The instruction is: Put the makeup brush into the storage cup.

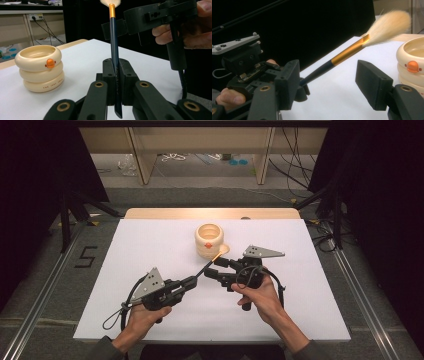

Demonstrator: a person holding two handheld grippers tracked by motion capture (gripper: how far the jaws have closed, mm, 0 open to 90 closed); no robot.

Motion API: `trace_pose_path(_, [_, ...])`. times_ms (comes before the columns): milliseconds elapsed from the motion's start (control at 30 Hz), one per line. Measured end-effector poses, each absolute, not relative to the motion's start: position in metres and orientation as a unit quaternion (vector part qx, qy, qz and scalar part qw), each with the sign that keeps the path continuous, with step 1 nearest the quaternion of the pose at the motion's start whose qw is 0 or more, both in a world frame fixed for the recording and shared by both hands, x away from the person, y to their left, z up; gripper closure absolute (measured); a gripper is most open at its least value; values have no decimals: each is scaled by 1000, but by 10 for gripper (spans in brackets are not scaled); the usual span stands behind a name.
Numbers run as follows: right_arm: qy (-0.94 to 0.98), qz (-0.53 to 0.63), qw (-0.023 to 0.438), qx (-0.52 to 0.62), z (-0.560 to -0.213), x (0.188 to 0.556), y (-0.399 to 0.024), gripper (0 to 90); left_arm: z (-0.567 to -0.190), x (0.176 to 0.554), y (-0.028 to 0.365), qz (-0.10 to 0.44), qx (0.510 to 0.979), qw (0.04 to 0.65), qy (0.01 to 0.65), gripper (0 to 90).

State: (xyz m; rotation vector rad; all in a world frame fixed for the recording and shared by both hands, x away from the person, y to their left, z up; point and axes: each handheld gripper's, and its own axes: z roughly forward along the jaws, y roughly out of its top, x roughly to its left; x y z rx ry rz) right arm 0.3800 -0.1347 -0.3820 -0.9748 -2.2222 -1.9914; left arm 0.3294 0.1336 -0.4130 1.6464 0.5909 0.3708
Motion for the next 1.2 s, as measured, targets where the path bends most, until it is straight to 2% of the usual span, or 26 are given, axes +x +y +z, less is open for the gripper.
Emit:
trace_pose_path(200, [-703, -642, 1, -305, -383, 383, -134, 446, -413, 329, 133, 162, 717, 628, 257, 846])
trace_pose_path(600, [-691, -651, 33, -313, -382, 384, -133, 560, -412, 328, 133, 165, 712, 633, 254, 846])
trace_pose_path(700, [-687, -659, 26, -305, -383, 386, -133, 585, -412, 329, 132, 165, 712, 634, 252, 846])
trace_pose_path(1200, [-676, -666, 55, -311, -382, 386, -133, 697, -412, 327, 132, 166, 705, 641, 254, 846])
